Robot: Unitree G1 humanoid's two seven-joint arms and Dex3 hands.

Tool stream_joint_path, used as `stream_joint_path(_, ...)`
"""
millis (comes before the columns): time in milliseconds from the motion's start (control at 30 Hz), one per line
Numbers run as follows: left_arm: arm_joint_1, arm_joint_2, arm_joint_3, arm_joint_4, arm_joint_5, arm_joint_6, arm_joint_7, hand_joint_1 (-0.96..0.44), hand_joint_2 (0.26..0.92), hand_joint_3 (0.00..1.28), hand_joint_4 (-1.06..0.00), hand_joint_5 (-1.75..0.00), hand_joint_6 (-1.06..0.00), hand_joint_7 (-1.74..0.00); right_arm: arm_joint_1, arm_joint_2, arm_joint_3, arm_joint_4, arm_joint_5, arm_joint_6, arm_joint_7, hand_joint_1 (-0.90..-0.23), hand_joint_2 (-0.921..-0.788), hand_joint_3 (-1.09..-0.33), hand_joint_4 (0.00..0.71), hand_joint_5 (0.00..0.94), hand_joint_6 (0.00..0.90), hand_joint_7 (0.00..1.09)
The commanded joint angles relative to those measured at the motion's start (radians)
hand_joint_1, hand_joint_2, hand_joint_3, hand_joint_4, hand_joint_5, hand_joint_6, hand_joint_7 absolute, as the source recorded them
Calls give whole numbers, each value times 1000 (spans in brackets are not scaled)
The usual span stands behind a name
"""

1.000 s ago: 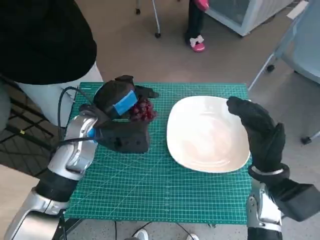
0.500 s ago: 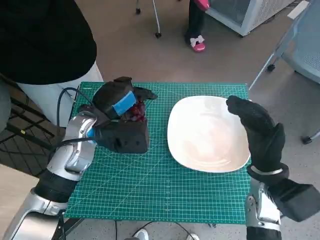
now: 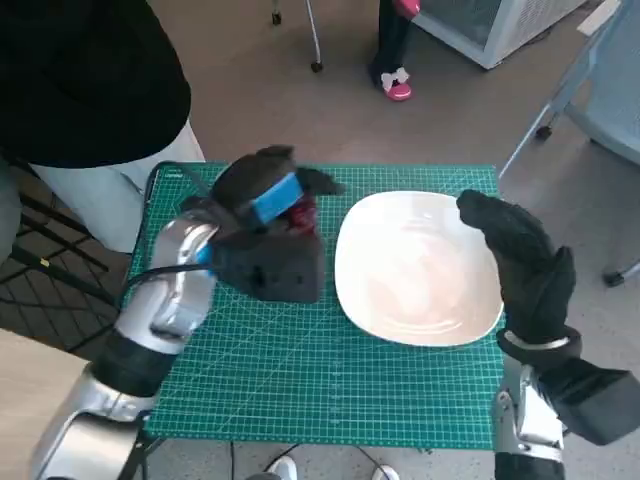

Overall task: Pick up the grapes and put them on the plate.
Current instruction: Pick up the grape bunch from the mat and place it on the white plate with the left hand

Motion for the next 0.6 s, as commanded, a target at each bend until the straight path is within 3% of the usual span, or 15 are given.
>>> stream_joint_path(33,-84,-41,-23,-34,11,-2,-18,359,828,502,-396,-1586,-912,-25,30,-3,-10,-5,8,2,-3,-617,-921,-796,381,2,125,195)
stream_joint_path(167,-140,-67,-42,-27,17,-15,-31,349,900,361,-403,-1527,-930,-28,37,-3,-16,-6,10,-2,-4,-617,-921,-794,381,2,127,194)
stream_joint_path(433,-262,-116,-56,66,-8,-94,-19,353,920,259,-477,-1441,-939,-35,60,2,-24,-22,4,-6,-15,-617,-921,-789,383,3,132,190)
stream_joint_path(500,-283,-125,-55,93,-12,-118,-11,356,899,301,-475,-1459,-939,-35,65,2,-27,-26,2,-8,-20,-618,-921,-788,383,3,133,188)
stream_joint_path(600,-308,-136,-54,131,-16,-154,3,363,802,559,-390,-1612,-942,-37,74,3,-30,-32,-1,-10,-28,-623,-921,-786,384,3,136,185)
